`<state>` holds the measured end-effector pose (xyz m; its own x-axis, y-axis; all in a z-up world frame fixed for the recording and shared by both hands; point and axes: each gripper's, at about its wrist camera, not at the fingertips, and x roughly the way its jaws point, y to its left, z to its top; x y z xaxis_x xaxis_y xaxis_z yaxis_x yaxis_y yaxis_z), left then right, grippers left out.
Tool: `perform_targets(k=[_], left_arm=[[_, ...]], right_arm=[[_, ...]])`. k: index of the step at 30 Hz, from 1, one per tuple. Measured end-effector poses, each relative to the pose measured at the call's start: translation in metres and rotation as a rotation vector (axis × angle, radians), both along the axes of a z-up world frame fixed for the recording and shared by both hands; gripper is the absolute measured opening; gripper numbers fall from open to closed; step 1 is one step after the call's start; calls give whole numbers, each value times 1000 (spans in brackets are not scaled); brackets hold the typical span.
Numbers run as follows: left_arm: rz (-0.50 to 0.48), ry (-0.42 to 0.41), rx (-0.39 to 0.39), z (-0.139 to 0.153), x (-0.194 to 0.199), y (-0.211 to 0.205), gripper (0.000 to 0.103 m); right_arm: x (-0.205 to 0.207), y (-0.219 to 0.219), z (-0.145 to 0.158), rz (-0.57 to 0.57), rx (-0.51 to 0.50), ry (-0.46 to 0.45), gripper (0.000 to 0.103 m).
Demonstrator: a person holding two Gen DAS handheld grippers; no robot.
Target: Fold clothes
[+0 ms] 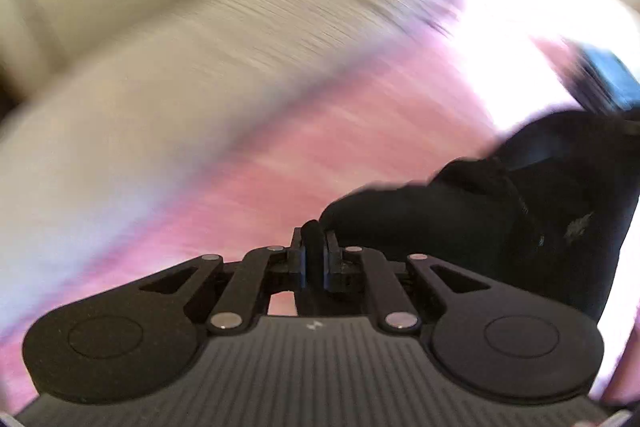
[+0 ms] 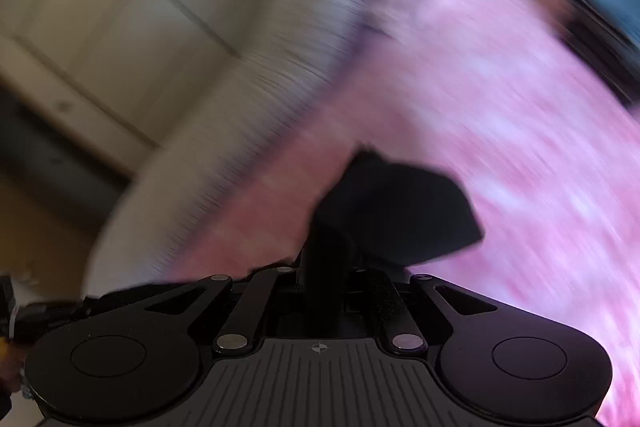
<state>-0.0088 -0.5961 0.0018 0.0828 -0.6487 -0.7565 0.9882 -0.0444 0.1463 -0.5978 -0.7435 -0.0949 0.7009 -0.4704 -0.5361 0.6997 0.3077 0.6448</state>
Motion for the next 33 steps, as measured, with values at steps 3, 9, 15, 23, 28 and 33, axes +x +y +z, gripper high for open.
perform_targets(k=[3,9,15,23,28,33], left_arm=[[146,-37,-123,42,51,29,6],[389,-8,-120,-12,126,27,23],[364,137,50,-113,119,70,47],[229,390,358,-260,66,122,48],[129,269,445,-298,35,128,52],[118,253,425,-293,32,131,9]], right_arm=[[26,-17,35,53,-154,-43,3],[94,-59,20,44,-229,27,32],[141,-10,-43,41,-104,272,68],[133,141,-155,157,233,401,72],[134,165,-193,166,313,387,72],[144,163,-210,211,289,411,64]])
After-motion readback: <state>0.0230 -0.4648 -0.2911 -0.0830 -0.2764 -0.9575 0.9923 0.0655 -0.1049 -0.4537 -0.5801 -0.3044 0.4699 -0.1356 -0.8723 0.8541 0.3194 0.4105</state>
